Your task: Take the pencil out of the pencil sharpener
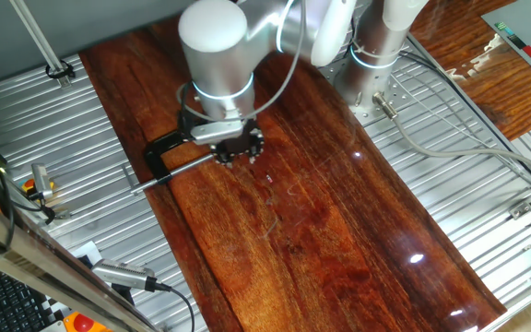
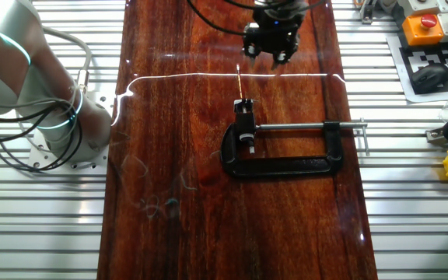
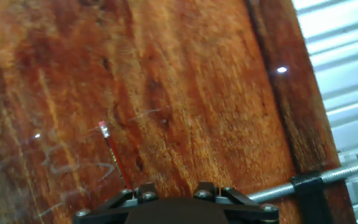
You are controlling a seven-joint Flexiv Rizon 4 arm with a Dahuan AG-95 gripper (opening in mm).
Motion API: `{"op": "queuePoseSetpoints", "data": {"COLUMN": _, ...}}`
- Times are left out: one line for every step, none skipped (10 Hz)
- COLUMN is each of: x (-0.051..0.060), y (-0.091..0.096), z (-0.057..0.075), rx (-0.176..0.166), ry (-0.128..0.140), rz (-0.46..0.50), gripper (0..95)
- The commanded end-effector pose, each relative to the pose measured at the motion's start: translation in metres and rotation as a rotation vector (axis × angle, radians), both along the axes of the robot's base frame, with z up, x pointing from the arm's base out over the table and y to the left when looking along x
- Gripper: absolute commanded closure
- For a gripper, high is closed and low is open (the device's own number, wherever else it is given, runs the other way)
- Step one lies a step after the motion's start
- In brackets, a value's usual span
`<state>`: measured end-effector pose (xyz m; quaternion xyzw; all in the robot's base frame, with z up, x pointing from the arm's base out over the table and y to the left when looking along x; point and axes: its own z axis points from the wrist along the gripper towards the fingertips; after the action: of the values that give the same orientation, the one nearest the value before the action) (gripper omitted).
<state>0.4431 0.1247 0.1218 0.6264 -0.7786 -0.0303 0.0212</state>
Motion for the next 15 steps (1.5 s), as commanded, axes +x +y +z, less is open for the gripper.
{"op": "queuePoseSetpoints", "data": {"x": -0.007, "y": 0.004, "z": -0.007, "rx": 0.005, "ry": 0.003, "rz": 0.015, "gripper": 57.0}}
{"op": "queuePoseSetpoints", "data": {"x": -0.008, "y": 0.004, "z": -0.007, "rx": 0.003, "ry": 0.004, "rz": 0.017, "gripper": 57.0}}
{"op": "queuePoseSetpoints", "data": {"x": -0.007, "y": 0.002, "z": -0.005, "rx": 0.002, "ry": 0.004, "rz": 0.015, "gripper": 57.0}}
{"op": "queuePoseSetpoints", "data": {"x": -0.005, "y": -0.001, "z": -0.003, "rx": 0.003, "ry": 0.004, "rz": 0.016, "gripper": 57.0}}
{"op": "queuePoseSetpoints", "data": {"x": -0.005, "y": -0.001, "z": -0.003, "rx": 0.0, "ry": 0.006, "rz": 0.03, "gripper": 57.0}}
{"op": "queuePoseSetpoints", "data": {"x": -0.005, "y": -0.001, "z": -0.003, "rx": -0.005, "ry": 0.008, "rz": 0.04, "gripper": 57.0}}
{"op": "queuePoseSetpoints", "data": {"x": -0.005, "y": -0.001, "z": -0.003, "rx": -0.003, "ry": 0.01, "rz": 0.051, "gripper": 57.0}}
{"op": "queuePoseSetpoints", "data": {"x": -0.005, "y": -0.001, "z": -0.003, "rx": 0.008, "ry": 0.01, "rz": 0.066, "gripper": 38.0}}
{"op": "queuePoseSetpoints", "data": {"x": -0.005, "y": -0.001, "z": -0.003, "rx": 0.01, "ry": 0.009, "rz": 0.07, "gripper": 38.0}}
{"op": "queuePoseSetpoints", "data": {"x": -0.014, "y": 0.001, "z": -0.01, "rx": 0.021, "ry": 0.009, "rz": 0.075, "gripper": 38.0}}
{"op": "queuePoseSetpoints", "data": {"x": -0.021, "y": 0.001, "z": -0.014, "rx": 0.027, "ry": 0.01, "rz": 0.084, "gripper": 38.0}}
{"op": "queuePoseSetpoints", "data": {"x": -0.025, "y": 0.001, "z": -0.016, "rx": 0.029, "ry": 0.011, "rz": 0.09, "gripper": 38.0}}
{"op": "queuePoseSetpoints", "data": {"x": -0.031, "y": 0.0, "z": -0.022, "rx": 0.025, "ry": 0.011, "rz": 0.105, "gripper": 38.0}}
{"op": "queuePoseSetpoints", "data": {"x": -0.032, "y": 0.0, "z": -0.025, "rx": 0.025, "ry": 0.009, "rz": 0.108, "gripper": 38.0}}
{"op": "queuePoseSetpoints", "data": {"x": -0.033, "y": -0.001, "z": -0.03, "rx": 0.027, "ry": 0.008, "rz": 0.106, "gripper": 38.0}}
